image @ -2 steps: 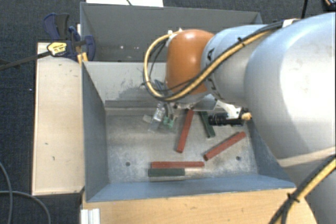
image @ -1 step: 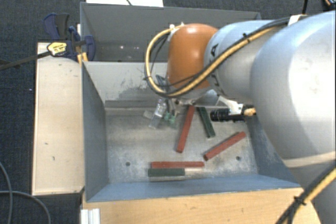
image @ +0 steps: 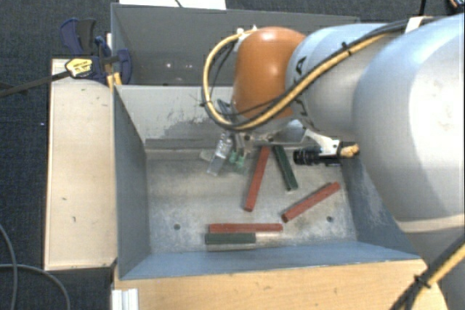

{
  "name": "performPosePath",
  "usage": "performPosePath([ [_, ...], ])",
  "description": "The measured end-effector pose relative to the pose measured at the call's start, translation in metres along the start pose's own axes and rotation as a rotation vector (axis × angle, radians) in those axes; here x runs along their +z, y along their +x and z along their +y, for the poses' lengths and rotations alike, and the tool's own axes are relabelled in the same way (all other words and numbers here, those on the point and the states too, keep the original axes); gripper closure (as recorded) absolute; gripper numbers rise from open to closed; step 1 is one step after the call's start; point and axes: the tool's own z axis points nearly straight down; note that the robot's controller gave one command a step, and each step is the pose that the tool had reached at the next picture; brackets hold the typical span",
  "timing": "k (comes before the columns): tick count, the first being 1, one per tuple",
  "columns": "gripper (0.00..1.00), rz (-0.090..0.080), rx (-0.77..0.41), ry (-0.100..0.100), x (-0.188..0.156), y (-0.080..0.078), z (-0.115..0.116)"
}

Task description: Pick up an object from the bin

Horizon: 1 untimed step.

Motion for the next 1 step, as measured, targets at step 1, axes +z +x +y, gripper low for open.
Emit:
performPosePath([
  [1,1.00,-0.002,-0.001,-0.001,-0.0106,-0.0004,0.0002],
])
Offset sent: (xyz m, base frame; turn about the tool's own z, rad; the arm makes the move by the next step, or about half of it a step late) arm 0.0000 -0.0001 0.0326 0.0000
